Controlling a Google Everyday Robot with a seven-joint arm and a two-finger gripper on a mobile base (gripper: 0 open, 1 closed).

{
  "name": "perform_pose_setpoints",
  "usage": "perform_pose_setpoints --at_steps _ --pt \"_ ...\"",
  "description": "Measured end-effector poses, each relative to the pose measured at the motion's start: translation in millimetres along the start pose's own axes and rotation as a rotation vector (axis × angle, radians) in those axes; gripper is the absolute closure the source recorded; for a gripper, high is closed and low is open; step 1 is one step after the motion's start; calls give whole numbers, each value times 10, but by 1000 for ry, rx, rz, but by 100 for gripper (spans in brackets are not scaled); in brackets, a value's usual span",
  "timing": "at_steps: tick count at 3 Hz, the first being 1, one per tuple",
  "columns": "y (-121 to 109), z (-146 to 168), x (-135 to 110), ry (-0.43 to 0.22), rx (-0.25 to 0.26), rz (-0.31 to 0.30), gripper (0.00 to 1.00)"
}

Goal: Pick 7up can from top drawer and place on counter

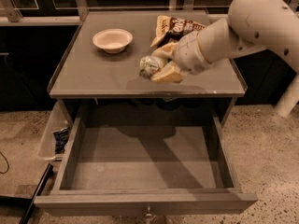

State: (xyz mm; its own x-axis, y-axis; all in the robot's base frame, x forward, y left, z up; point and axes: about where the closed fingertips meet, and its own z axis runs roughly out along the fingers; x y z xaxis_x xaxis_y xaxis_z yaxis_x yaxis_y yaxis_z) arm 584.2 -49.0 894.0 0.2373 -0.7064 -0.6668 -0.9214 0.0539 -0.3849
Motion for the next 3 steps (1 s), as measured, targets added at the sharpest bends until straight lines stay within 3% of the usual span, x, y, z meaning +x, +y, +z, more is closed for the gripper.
perform_pose_setpoints --at_steps 1,2,3 --pt "-527 49 -6 -29 22 -12 100" --pt "-930 162 132 -62 38 16 100" --pt "-1143 279 338 -75 41 68 100"
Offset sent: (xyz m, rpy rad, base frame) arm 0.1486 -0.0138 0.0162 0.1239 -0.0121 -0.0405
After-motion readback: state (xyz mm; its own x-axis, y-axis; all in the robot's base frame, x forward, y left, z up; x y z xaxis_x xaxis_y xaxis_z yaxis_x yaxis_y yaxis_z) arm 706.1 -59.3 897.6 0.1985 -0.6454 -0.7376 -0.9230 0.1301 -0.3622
